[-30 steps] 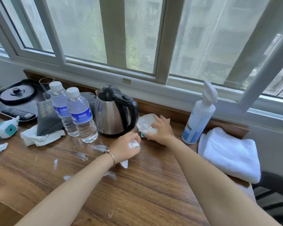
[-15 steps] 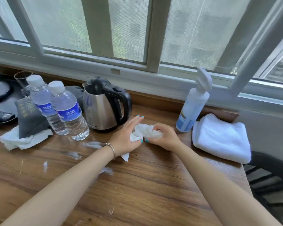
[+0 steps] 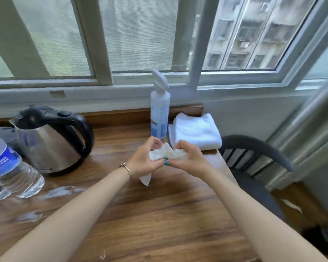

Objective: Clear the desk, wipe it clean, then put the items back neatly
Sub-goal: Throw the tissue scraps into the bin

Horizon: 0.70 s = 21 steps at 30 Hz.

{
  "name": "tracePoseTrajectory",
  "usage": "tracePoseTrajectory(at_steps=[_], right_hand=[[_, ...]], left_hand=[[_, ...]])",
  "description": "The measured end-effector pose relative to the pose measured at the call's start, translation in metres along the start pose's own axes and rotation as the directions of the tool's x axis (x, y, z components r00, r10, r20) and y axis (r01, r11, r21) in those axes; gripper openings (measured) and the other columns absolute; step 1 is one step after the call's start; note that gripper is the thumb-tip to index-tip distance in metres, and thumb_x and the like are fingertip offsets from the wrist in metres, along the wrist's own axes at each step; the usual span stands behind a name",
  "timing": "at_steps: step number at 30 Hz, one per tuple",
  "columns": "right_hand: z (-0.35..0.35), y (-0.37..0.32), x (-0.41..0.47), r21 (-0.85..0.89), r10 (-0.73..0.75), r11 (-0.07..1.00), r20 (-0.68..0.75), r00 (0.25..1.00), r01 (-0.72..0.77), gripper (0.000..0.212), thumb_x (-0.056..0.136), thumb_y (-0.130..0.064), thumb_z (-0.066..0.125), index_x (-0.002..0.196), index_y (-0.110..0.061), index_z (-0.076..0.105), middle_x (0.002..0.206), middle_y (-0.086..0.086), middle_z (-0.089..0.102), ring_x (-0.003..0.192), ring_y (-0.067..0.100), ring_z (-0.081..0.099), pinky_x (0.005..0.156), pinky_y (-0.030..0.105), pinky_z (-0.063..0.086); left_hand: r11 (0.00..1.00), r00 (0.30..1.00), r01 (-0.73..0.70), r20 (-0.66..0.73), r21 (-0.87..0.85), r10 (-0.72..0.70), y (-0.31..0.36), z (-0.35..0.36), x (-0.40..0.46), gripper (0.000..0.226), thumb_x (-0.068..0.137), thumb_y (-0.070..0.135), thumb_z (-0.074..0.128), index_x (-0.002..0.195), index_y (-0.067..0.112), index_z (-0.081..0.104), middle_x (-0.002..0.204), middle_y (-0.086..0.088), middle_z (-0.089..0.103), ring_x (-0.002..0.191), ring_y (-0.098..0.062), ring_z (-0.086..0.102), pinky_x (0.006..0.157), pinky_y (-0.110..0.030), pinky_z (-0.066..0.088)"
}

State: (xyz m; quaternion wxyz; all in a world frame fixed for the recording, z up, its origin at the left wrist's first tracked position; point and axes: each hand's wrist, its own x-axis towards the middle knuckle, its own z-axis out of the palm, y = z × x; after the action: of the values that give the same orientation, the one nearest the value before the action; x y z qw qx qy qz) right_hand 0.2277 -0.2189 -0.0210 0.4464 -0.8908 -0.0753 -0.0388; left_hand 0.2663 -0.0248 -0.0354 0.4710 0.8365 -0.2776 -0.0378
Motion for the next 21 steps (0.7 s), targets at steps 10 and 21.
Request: tracePoseTrajectory(at_steps=[10,21], right_hand=[[-0.119,0.061,-0.112,-0.020,0.230,0.970,-0.251,0.940,-0.243,0.037,0.071,-0.036,0.086,0.081,-0.030,0.051,0.079,-0.010,0.054,0.070,0.005,0.049,0.063,0.023,0.043],[-0.238,0.120,-0.246,0.054,0.333,0.934,-0.493,0.803,-0.354,0.035,0.076,-0.025,0.083,0.094,-0.033,0.054,0.098,-0.009,0.059,0.087,0.003,0.056,0.070,0.010,0.044]], left_hand=[[0.966,0.934,-0.251,0.250,-0.057,0.257,0.084,0.134,0.057,0.044,0.074,0.051,0.065,0.093,0.014,0.049,0.084,0.003,0.058,0.076,-0.012,0.056,0.071,-0.029,0.047],[0.951,0.837,-0.254,0.454,-0.174,0.307,0.196,0.300,0.086,0.025,0.073,0.036,0.068,0.085,0.028,0.048,0.080,0.011,0.057,0.070,-0.003,0.050,0.065,-0.020,0.042]])
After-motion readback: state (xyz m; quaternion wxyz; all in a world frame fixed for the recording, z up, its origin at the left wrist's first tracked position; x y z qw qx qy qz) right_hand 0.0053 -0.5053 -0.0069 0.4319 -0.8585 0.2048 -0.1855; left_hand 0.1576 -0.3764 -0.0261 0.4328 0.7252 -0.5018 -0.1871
